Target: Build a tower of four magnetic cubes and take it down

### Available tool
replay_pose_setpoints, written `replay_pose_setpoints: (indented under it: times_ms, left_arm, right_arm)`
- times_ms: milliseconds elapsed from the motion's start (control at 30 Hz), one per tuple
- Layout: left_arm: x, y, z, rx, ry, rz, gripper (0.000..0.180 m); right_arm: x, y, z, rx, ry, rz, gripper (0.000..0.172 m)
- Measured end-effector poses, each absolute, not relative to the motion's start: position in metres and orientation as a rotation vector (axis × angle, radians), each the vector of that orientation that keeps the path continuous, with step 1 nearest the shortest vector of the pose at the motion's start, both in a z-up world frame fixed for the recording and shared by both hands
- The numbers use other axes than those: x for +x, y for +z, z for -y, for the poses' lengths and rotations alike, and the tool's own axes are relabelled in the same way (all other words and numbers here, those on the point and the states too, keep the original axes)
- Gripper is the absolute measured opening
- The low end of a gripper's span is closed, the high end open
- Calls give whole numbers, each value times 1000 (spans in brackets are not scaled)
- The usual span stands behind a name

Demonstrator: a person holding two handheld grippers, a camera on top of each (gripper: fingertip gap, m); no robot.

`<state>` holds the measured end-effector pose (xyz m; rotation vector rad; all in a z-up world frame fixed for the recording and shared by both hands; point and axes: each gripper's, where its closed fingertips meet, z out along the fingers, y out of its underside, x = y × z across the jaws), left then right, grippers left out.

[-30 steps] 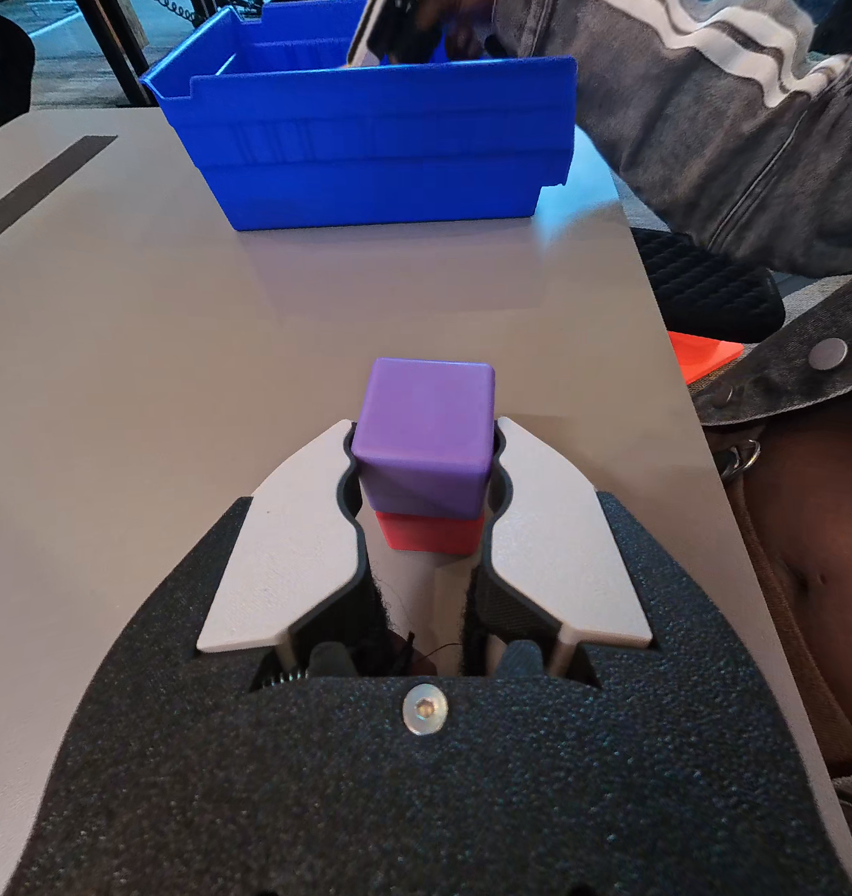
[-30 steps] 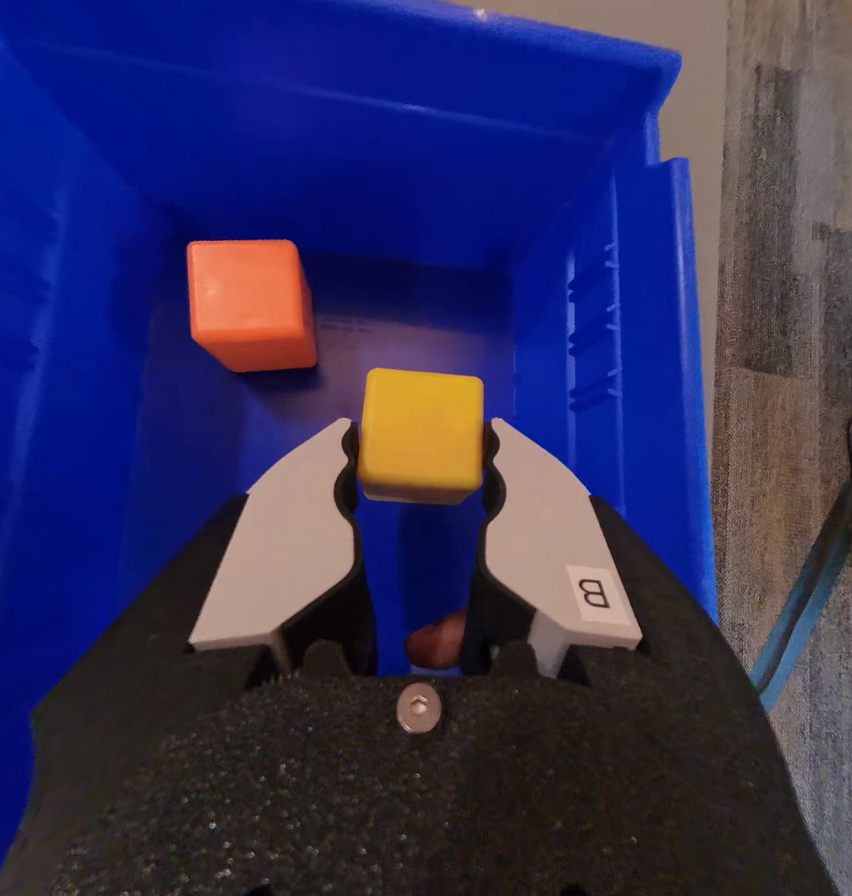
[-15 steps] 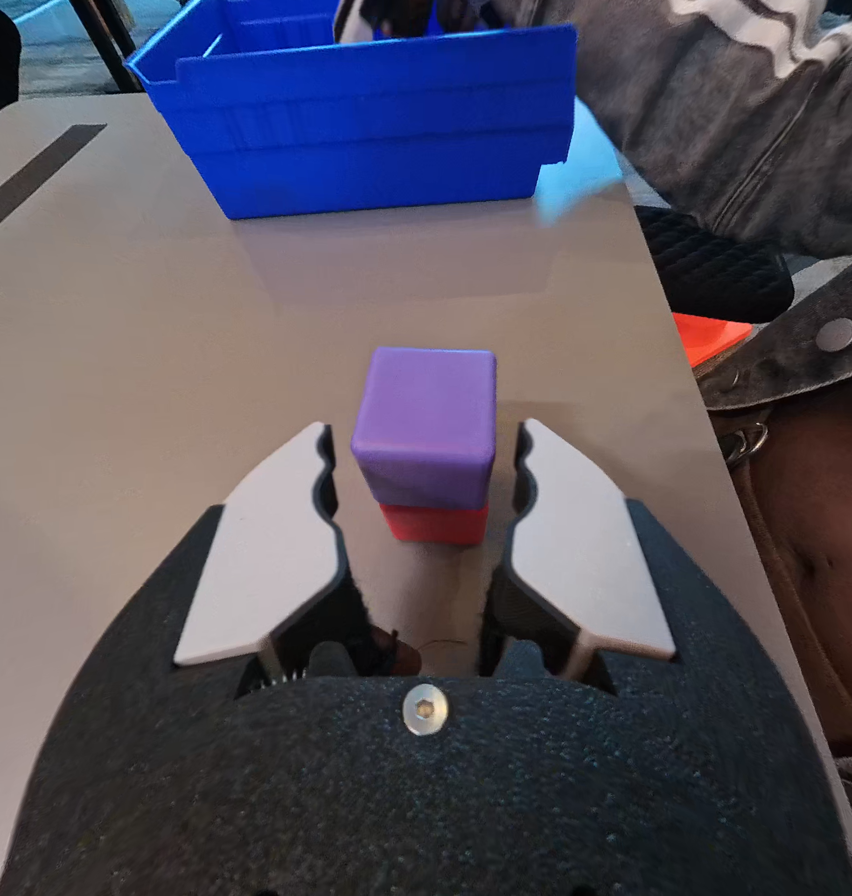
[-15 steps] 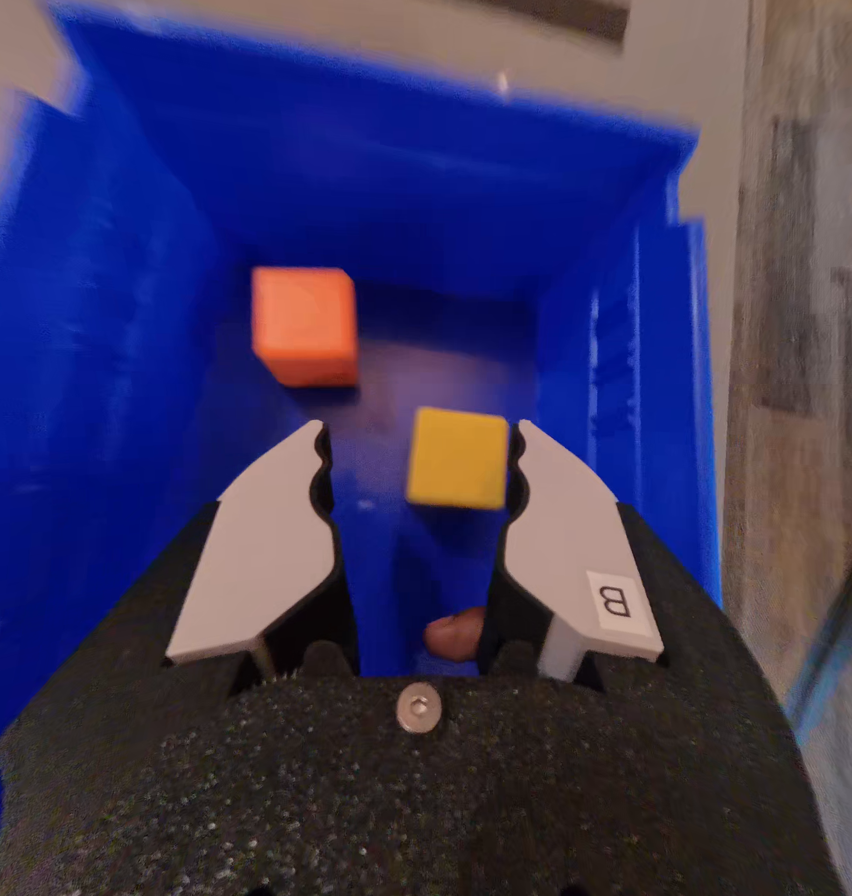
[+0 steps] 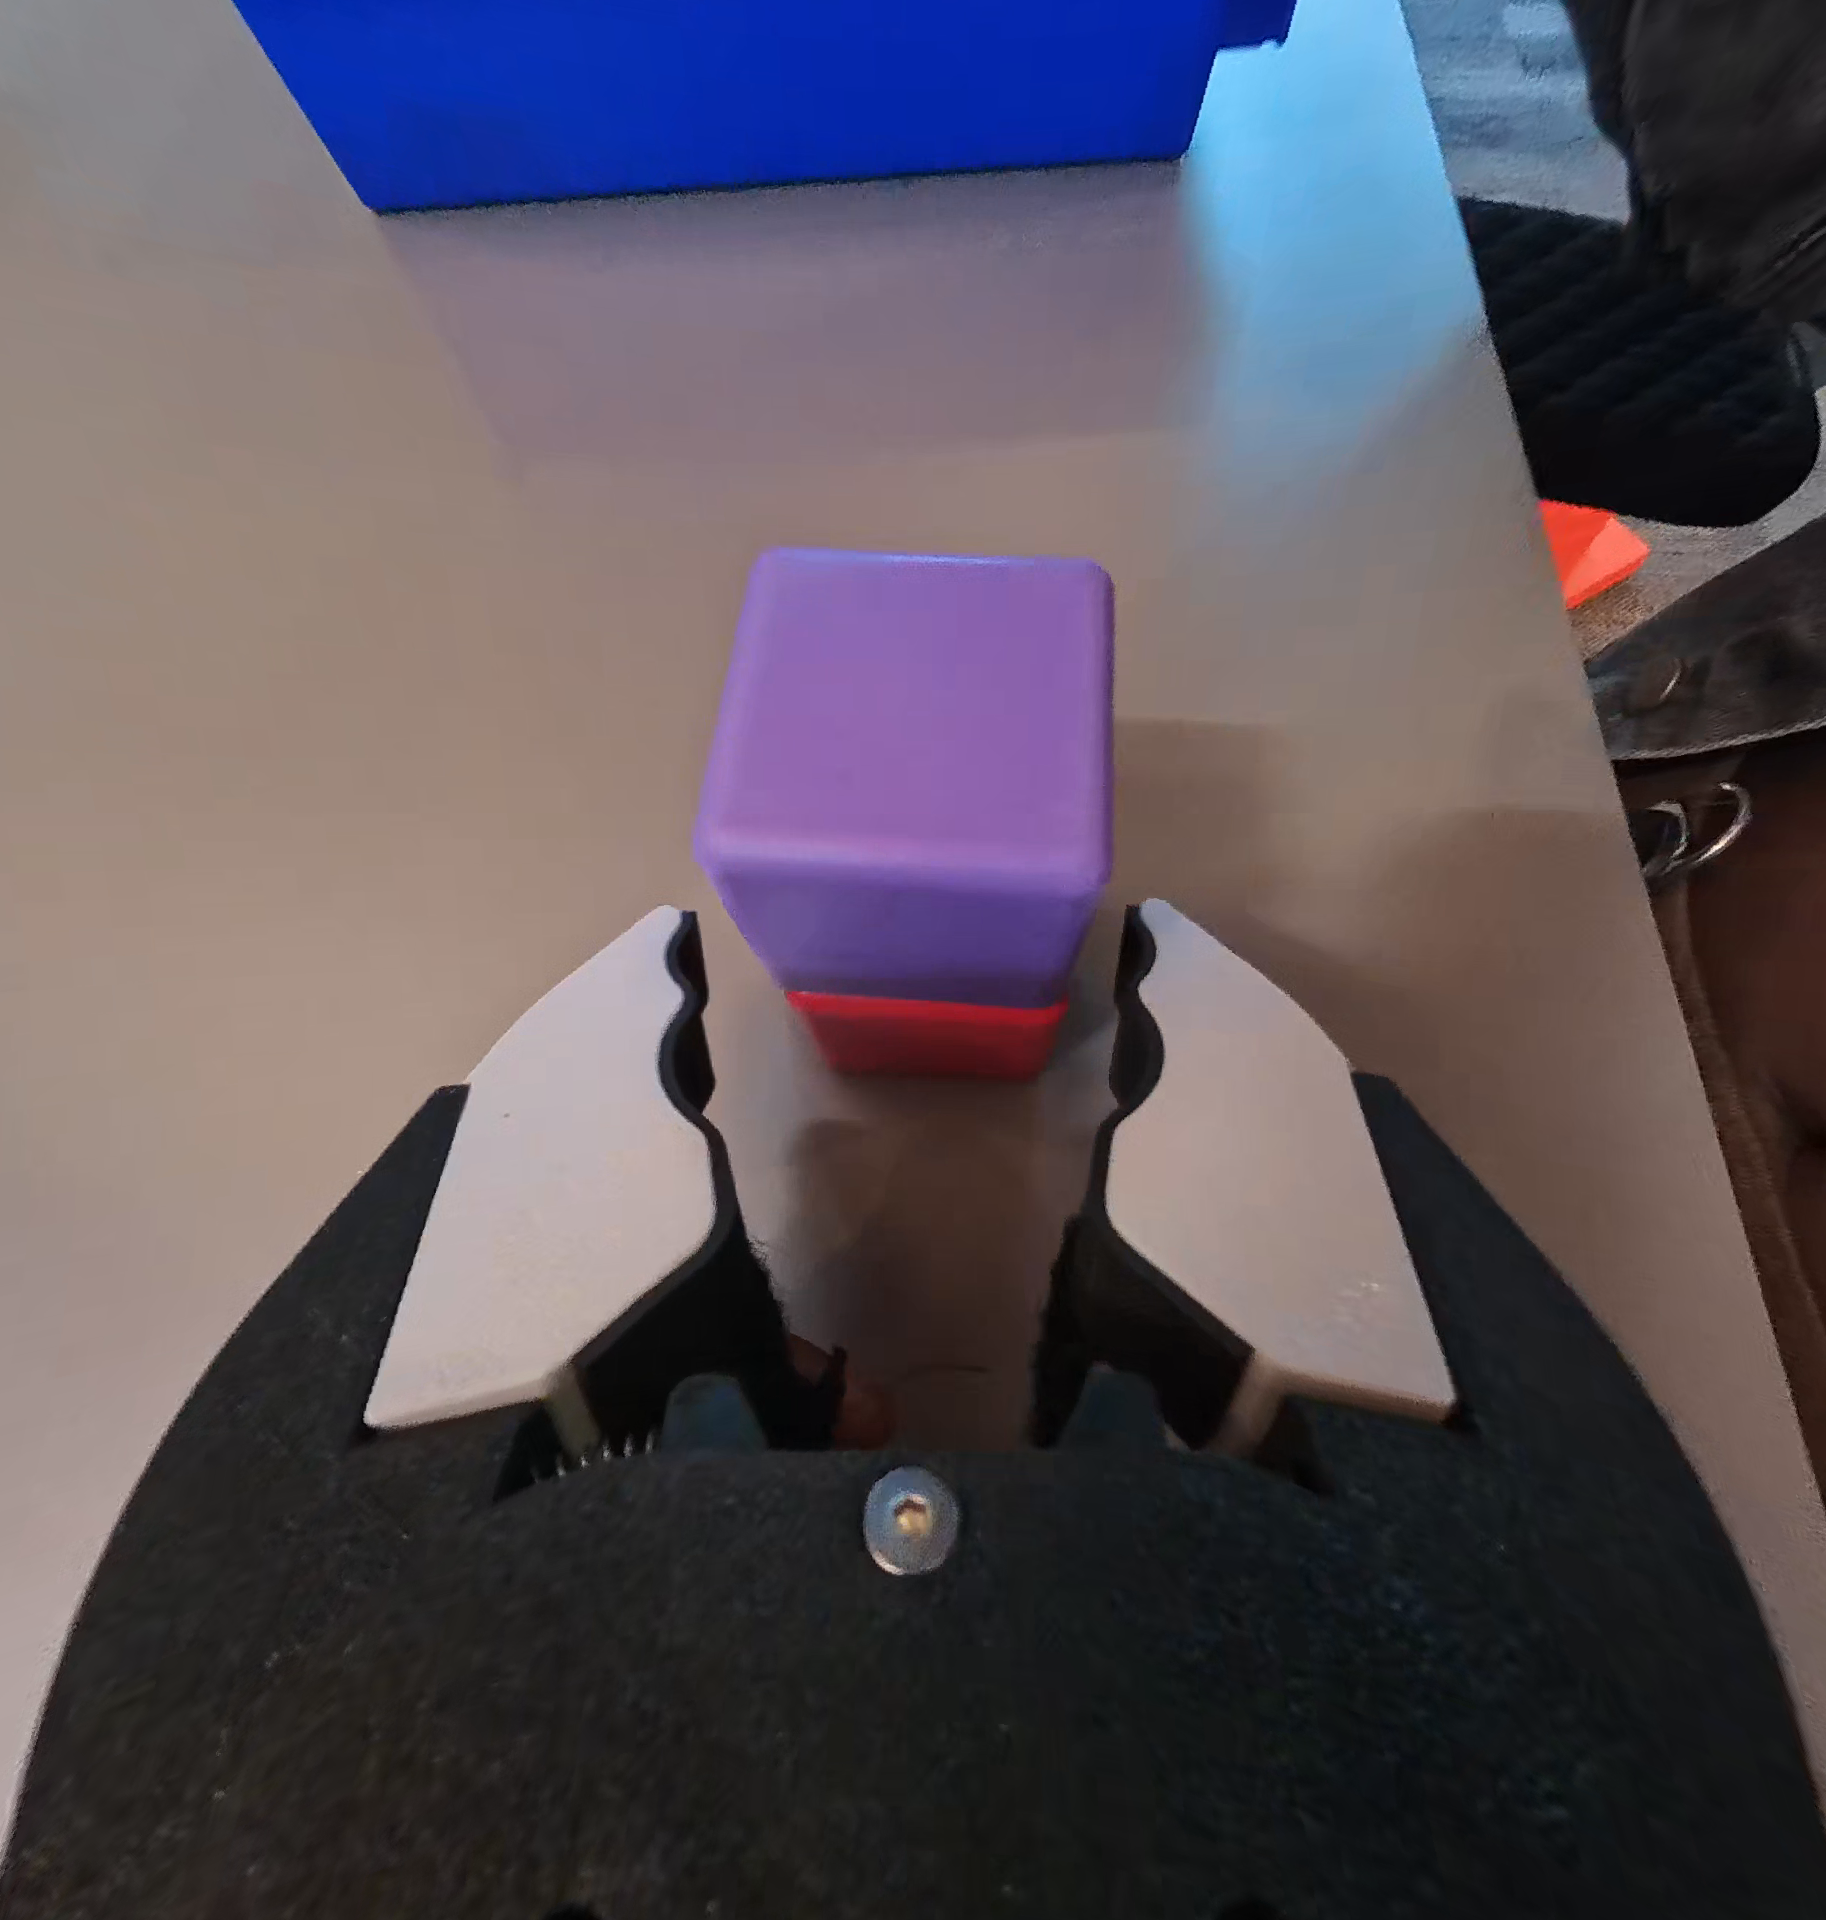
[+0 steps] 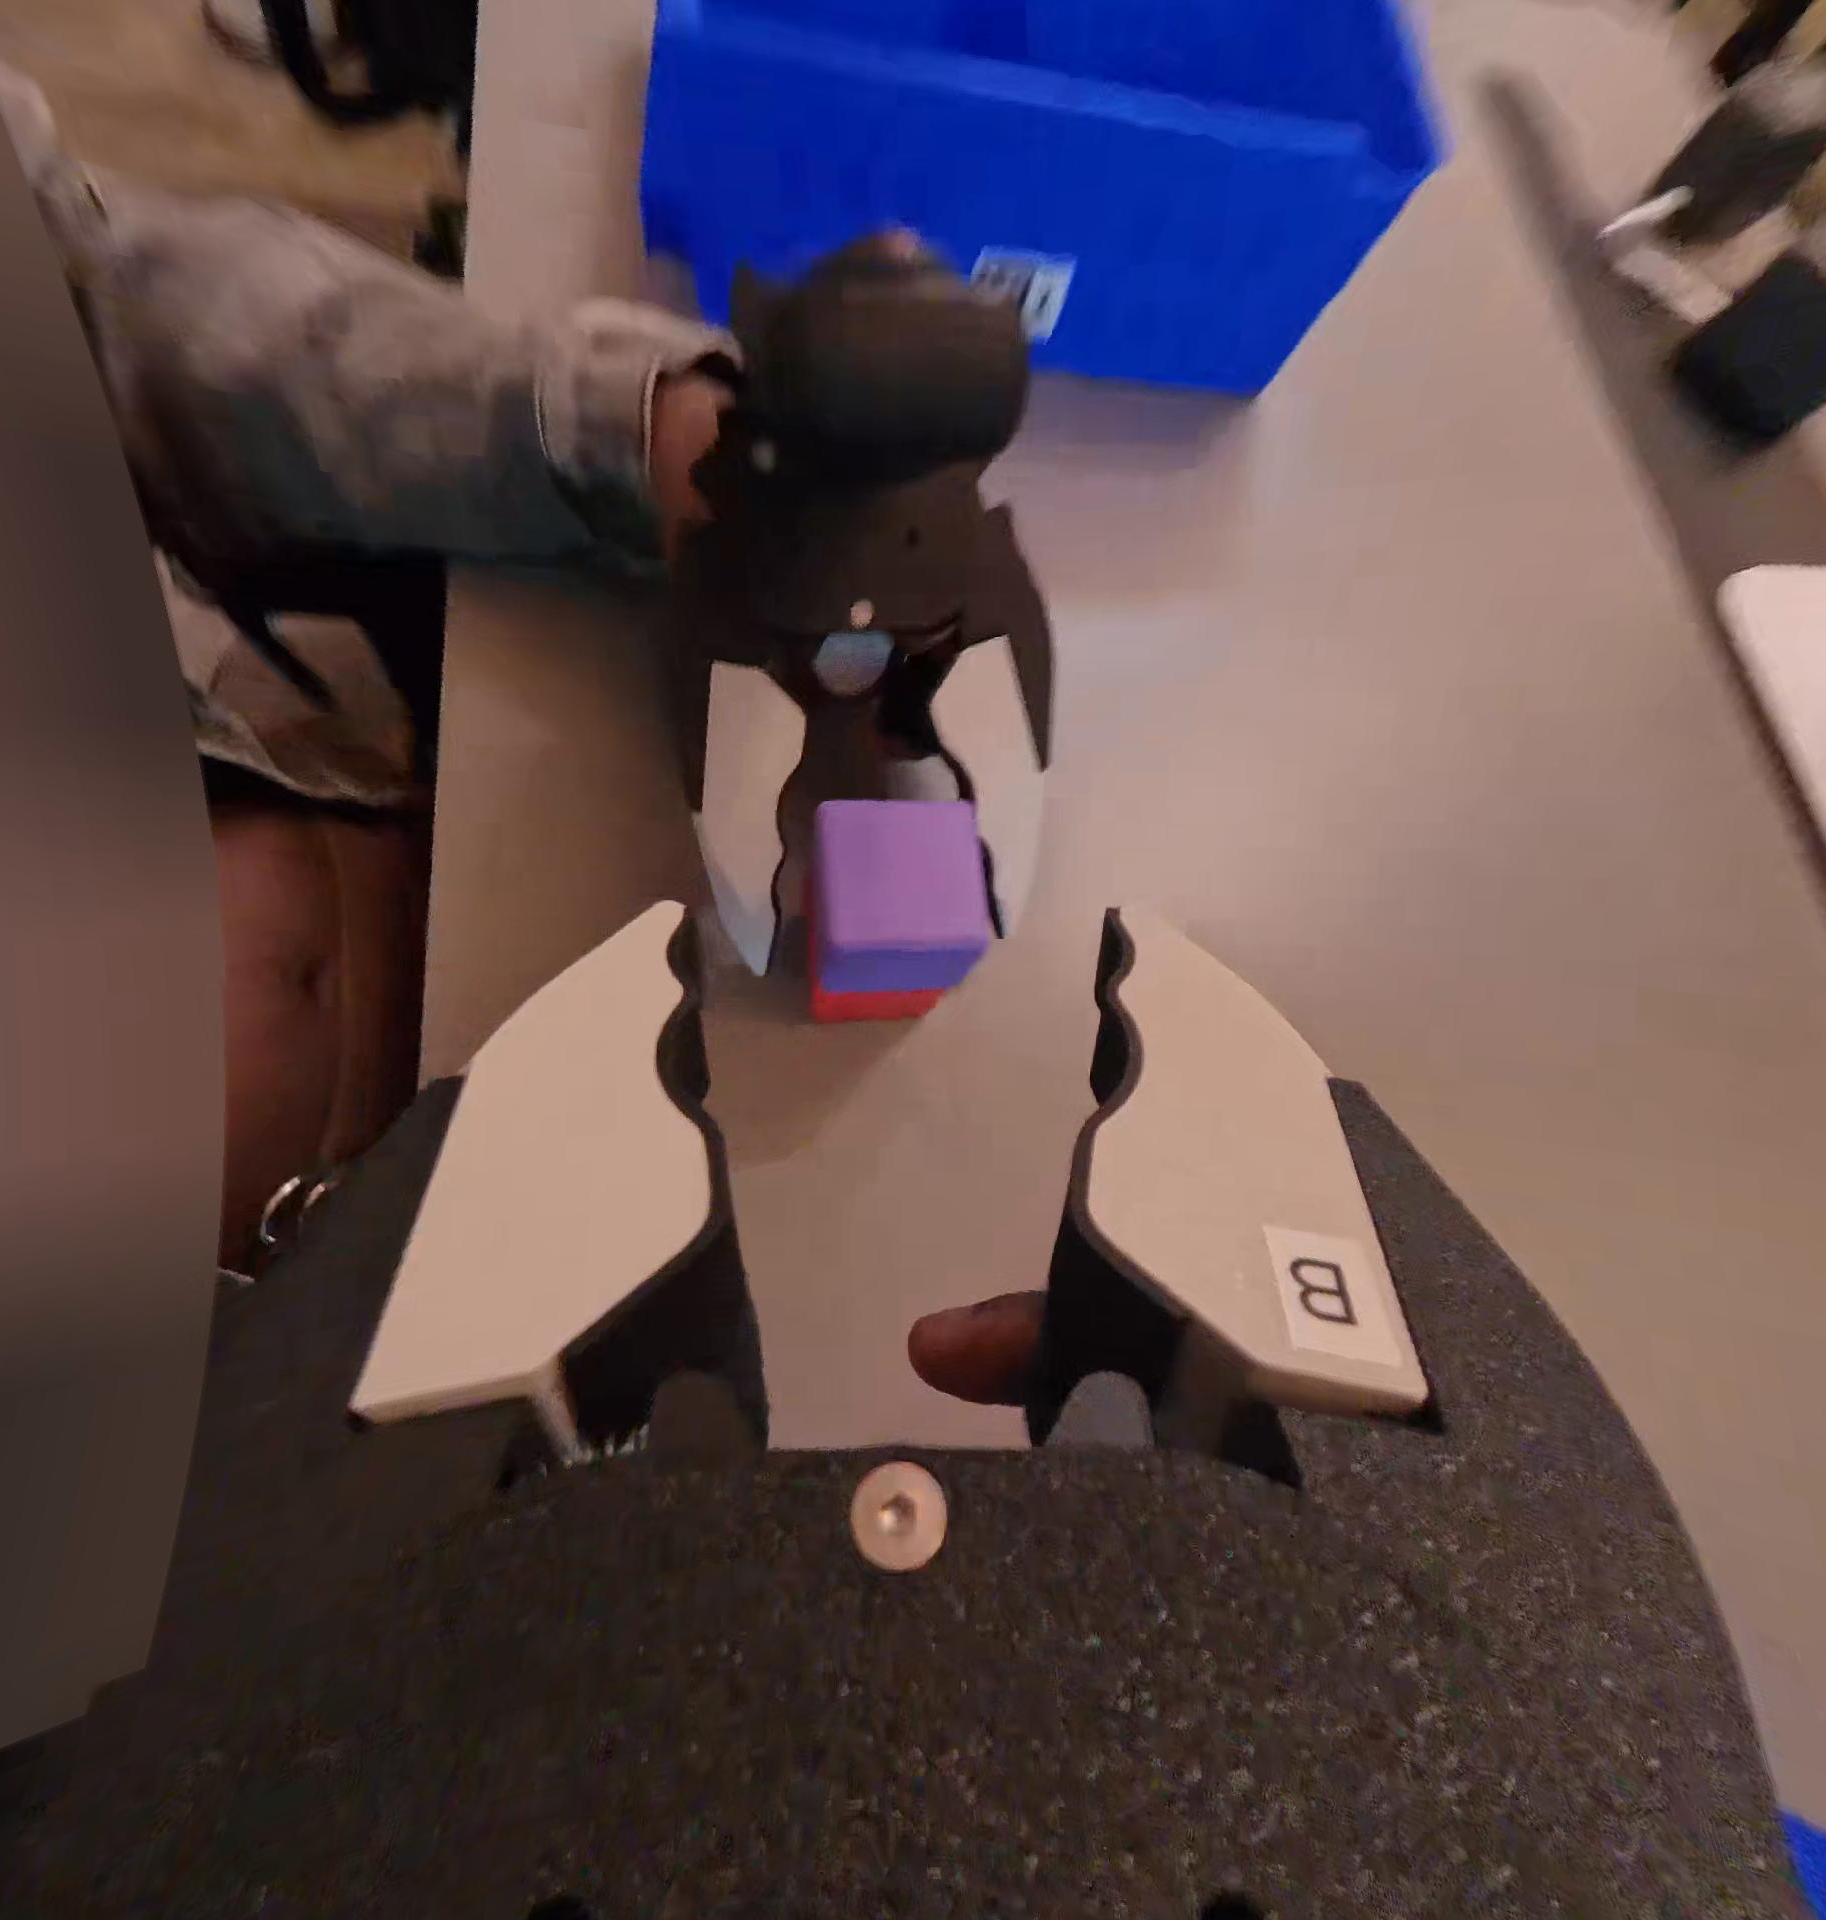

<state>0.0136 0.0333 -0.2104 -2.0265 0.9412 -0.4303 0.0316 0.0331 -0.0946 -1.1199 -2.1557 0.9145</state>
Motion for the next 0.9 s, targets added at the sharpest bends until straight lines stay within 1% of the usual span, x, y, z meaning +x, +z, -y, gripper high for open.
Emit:
replay_pose_setpoints:
  times_ms: [33, 167, 233, 267, 300, 567, 733, 833, 900]
  left_arm:
    - [13, -212, -34, -2031, -420, -946, 73]
    - [13, -214, -34, -2036, -408, -955, 59]
    - [14, -214, -33, -2035, -416, -963, 52]
    - [14, -214, -33, -2035, -413, -962, 52]
    - [14, -214, -33, -2035, -414, -963, 51]
    - [15, -212, -32, -2023, -421, -954, 50]
    - [13, -214, -31, -2050, -419, -952, 49]
    - [14, -214, -31, -2049, -414, -955, 49]
    - [14, -214, -31, -2047, -410, -959, 49]
  right_arm:
    - [25, -110, -29, -1123, 881, 2218, 71]
    - [6, -149, -26, -1186, 789, 2349, 68]
    - [3, -159, -24, -1190, 767, 2383, 62]
    - [2, -162, -22, -1180, 763, 2395, 52]
    - [1, -163, -22, -1171, 757, 2395, 48]
    - [6, -161, -25, -1135, 763, 2346, 46]
    - [13, -147, -35, -1161, 819, 2243, 46]
    - [26, -117, -53, -1217, 863, 2090, 46]
    - [43, -94, -74, -1279, 820, 1972, 46]
